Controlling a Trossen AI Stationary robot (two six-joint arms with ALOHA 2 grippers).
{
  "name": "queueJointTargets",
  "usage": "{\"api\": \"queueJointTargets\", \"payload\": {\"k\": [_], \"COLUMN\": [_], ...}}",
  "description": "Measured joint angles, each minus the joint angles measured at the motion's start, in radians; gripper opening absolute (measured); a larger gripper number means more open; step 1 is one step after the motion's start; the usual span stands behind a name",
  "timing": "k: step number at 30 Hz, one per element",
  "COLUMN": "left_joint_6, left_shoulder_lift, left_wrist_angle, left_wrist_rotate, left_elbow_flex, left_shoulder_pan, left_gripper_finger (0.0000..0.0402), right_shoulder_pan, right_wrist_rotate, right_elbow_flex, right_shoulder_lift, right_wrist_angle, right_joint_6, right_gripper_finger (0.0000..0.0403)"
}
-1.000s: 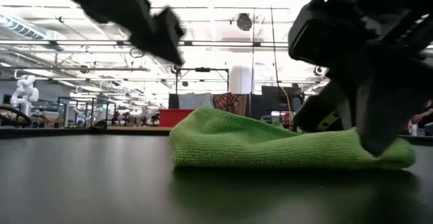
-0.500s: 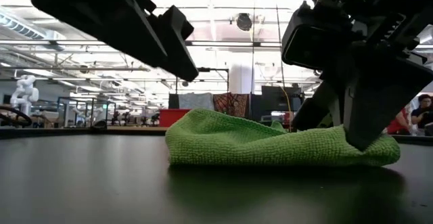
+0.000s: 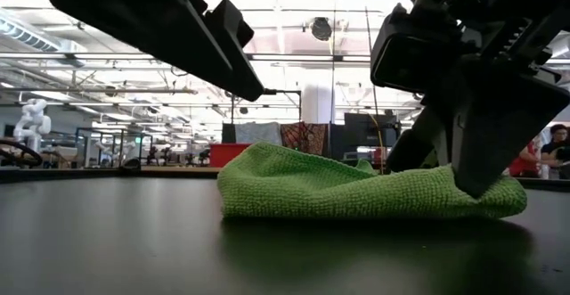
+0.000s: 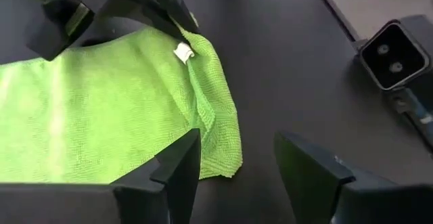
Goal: Roll towel
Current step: Roll the green microfiber towel
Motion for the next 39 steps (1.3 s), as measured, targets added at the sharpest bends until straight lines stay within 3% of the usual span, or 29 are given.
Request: {"api": "queueJointTargets", "payload": {"k": [14,23,29,35,39], "left_joint_6": [0.033,0.14,0.14,0.123,0.135], "left_shoulder_lift": [0.106,0.119,0.19,0.211,0.212], "left_wrist_angle": [0.047,0.017,0.069,0.116,0.109], "left_wrist_rotate": [-0.113,-0.272,-0.162,-0.161,-0.135], "left_elbow_flex": [0.0,0.0,0.002,0.002,0.002], "left_shoulder_pan": [-0.091,-0.084,-0.055,-0.056,-0.055], "left_gripper_finger": [0.0191,0.0191,0.0191,0.0188,0.0151], "right_shoulder_pan": [-0.005,-0.005,-0.006,-0.006,-0.005], "right_wrist_rotate": [-0.002,0.001,0.018,0.024,0.023], "right_elbow_flex": [0.001,0.001,0.001,0.001,0.001], "right_shoulder_lift": [0.0,-0.001,-0.001,-0.001,-0.001], "right_wrist_angle": [0.032,0.087,0.097,0.104,0.097], "right_joint_6": [0.039,0.105,0.112,0.131,0.131], "right_gripper_finger": [0.0002,0.0002,0.0002,0.0002,0.0002]}}
